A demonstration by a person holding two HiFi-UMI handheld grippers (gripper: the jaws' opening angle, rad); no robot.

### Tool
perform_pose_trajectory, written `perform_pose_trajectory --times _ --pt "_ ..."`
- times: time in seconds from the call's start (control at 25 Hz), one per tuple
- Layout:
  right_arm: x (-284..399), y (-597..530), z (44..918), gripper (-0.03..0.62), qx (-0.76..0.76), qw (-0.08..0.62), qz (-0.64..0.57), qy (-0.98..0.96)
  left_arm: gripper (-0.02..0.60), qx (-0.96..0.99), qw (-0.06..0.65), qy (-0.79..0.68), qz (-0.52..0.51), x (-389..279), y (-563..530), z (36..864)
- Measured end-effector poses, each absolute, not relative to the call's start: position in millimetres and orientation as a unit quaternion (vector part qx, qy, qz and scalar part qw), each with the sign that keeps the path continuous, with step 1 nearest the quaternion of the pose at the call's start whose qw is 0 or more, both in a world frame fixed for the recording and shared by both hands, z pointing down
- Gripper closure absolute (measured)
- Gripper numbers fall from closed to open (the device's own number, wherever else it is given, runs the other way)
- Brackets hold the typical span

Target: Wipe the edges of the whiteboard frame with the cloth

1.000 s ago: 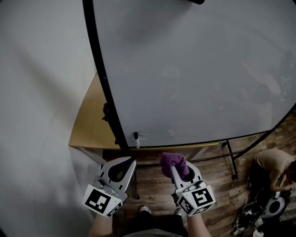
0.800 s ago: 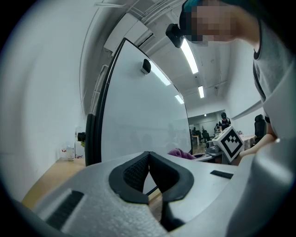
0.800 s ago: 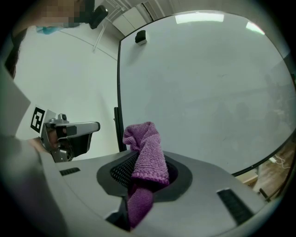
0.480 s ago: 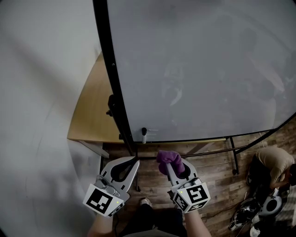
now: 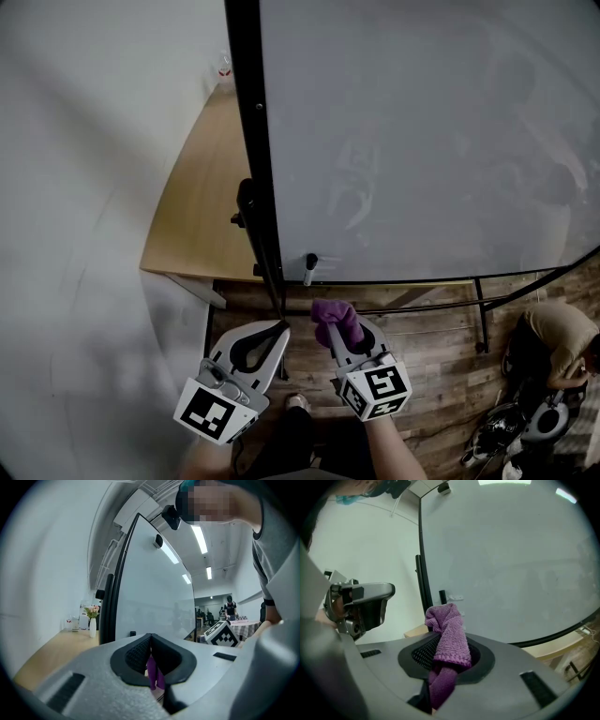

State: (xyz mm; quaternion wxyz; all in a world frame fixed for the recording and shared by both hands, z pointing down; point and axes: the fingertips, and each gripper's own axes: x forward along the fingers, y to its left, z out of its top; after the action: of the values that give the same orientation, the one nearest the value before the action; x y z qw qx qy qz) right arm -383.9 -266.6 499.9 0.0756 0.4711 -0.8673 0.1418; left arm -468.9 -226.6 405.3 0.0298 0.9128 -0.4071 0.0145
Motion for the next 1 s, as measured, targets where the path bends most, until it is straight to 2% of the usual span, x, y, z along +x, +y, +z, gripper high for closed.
perform_pose_trajectory --times 0.6,1.0 --pt "-452 -302 566 0.516 0.46 0.116 0.16 -0.866 0.565 0.905 0.046 -0.421 0.025 -495 -220 424" --pt "-472 -330 588 0.516 0.47 0.136 0.164 -0.857 0.565 0.896 0.056 -0.44 0.027 -513 -223 434"
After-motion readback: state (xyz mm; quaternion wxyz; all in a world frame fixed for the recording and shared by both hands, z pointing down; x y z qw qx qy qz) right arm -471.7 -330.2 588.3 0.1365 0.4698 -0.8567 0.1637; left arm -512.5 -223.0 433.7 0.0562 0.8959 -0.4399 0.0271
